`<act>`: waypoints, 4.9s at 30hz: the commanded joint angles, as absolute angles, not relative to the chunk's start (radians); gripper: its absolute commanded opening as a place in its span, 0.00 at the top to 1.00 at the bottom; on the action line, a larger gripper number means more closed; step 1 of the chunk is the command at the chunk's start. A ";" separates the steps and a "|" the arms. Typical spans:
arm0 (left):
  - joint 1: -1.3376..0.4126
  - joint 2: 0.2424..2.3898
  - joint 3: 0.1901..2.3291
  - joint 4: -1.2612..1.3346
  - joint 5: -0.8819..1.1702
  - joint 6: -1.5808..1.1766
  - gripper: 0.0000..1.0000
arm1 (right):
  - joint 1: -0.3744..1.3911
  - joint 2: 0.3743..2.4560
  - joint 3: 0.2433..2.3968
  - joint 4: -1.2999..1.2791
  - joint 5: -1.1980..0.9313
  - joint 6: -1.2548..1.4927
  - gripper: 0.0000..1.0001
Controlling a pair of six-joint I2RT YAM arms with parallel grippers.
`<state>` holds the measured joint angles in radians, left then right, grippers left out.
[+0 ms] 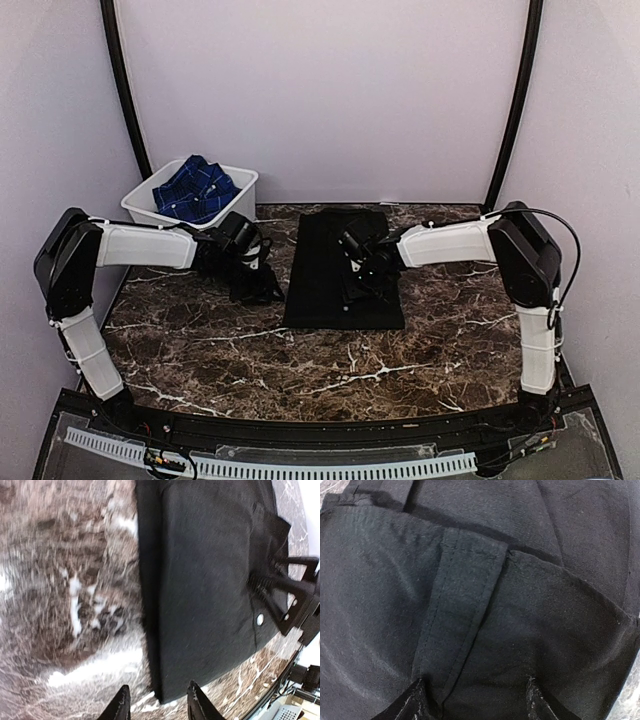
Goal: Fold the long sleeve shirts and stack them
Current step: Adjust the 2/3-rectangle-folded shirt at the center of the board, then pick up the 2/3-rectangle-folded shirt from the center of the board, then fold the 2/3-rectangle-folded shirt at the center of the board.
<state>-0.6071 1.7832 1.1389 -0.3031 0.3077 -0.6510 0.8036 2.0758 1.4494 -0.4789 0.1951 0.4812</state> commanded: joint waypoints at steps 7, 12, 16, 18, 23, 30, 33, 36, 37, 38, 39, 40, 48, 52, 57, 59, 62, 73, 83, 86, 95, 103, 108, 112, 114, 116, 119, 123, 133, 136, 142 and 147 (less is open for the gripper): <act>-0.663 1.723 1.037 -0.287 0.396 -0.660 0.64 | 0.799 1.997 1.465 -0.507 0.199 0.495 0.28; -0.674 1.734 1.013 -0.270 0.404 -0.685 0.68 | 0.722 1.931 1.387 -0.411 0.085 0.502 0.43; -0.676 1.747 1.007 -0.275 0.392 -0.703 0.72 | 0.651 1.930 1.338 -0.345 -0.015 0.502 0.61; -0.676 1.750 1.004 -0.274 0.387 -0.711 0.73 | 0.620 1.938 1.321 -0.319 -0.053 0.505 0.67; -0.678 1.752 1.001 -0.276 0.380 -0.718 0.74 | 0.534 1.960 1.282 -0.258 -0.112 0.516 0.69; -0.679 1.746 0.997 -0.290 0.375 -0.716 0.74 | 0.471 2.024 1.277 -0.256 -0.125 0.536 0.69; -0.680 1.738 0.994 -0.299 0.370 -0.716 0.74 | 0.456 2.024 1.264 -0.272 -0.102 0.551 0.69; -0.679 1.735 0.991 -0.300 0.370 -0.717 0.74 | 0.444 2.005 1.245 -0.285 -0.079 0.561 0.70; -0.679 1.735 0.990 -0.300 0.369 -0.719 0.74 | 0.443 1.993 1.238 -0.286 -0.074 0.560 0.70; -0.679 1.735 0.989 -0.300 0.369 -0.720 0.74 | 0.443 1.979 1.233 -0.287 -0.073 0.557 0.70; -0.680 1.735 0.989 -0.298 0.370 -0.724 0.74 | 0.443 1.961 1.225 -0.286 -0.076 0.554 0.70; -0.680 1.735 0.989 -0.293 0.378 -0.725 0.74 | 0.443 1.945 1.216 -0.283 -0.080 0.552 0.69; -0.680 1.728 0.985 -0.250 0.418 -0.751 0.72 | 0.451 1.750 1.056 -0.272 -0.138 0.541 0.63; -0.680 1.737 0.985 -0.238 0.421 -0.767 0.72 | 0.480 1.666 0.952 -0.265 -0.176 0.557 0.62; -0.680 1.738 0.985 -0.231 0.415 -0.775 0.73 | 0.519 1.561 0.822 -0.245 -0.231 0.600 0.63; -0.679 1.738 0.984 -0.225 0.415 -0.779 0.73 | 0.538 1.537 0.788 -0.239 -0.239 0.616 0.64; -0.679 1.738 0.979 -0.216 0.418 -0.786 0.73 | 0.567 1.515 0.756 -0.234 -0.237 0.638 0.64; -0.680 1.749 0.974 -0.201 0.410 -0.794 0.74 | 0.611 1.526 0.708 -0.193 -0.239 0.695 0.70; -0.679 1.763 0.967 -0.177 0.409 -0.800 0.74 | 0.623 1.537 0.688 -0.174 -0.235 0.726 0.73; -0.680 1.771 0.966 -0.177 0.418 -0.799 0.74 | 0.624 1.539 0.682 -0.168 -0.239 0.731 0.74; -0.679 1.791 0.946 -0.149 0.421 -0.806 0.75 | 0.629 1.556 0.663 -0.132 -0.247 0.749 0.75; -0.681 1.811 0.950 -0.137 0.426 -0.814 0.75 | 0.629 1.560 0.660 -0.124 -0.249 0.753 0.78; -0.685 1.816 0.949 -0.135 0.431 -0.822 0.78 | 0.629 1.562 0.658 -0.115 -0.253 0.757 0.79; -0.685 1.822 0.952 -0.137 0.420 -0.829 0.82 | 0.629 1.565 0.660 -0.102 -0.255 0.760 0.81; -0.687 1.829 0.957 -0.134 0.421 -0.831 0.86 | 0.629 1.566 0.662 -0.096 -0.255 0.762 0.83; -0.688 1.836 0.963 -0.132 0.418 -0.831 0.90 | 0.629 1.566 0.661 -0.088 -0.256 0.763 0.86; -0.692 1.842 0.975 -0.134 0.413 -0.828 0.99 | 0.628 1.565 0.660 -0.073 -0.249 0.769 0.92; -0.702 1.839 0.993 -0.165 0.394 -0.814 1.00 | 0.635 1.550 0.655 -0.058 -0.243 0.785 1.00; -0.763 1.694 0.958 -0.329 0.286 -0.794 1.00 | 0.723 1.376 0.581 -0.144 -0.192 0.829 1.00; -0.793 1.605 0.917 -0.361 0.270 -0.816 1.00 | 0.765 1.287 0.555 -0.194 -0.171 0.860 1.00; -0.911 1.443 0.889 -0.457 0.210 -0.856 1.00 | 0.903 1.115 0.560 -0.328 -0.099 0.950 1.00; -0.960 1.352 1.025 -0.592 0.182 -0.851 1.00 | 0.959 1.052 0.756 -0.495 -0.041 0.955 1.00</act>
<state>-0.9363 1.4208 0.9188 -0.4416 0.2287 -0.8471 0.9325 1.0908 0.5945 -0.3649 -0.1169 0.9272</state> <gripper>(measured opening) 0.004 0.005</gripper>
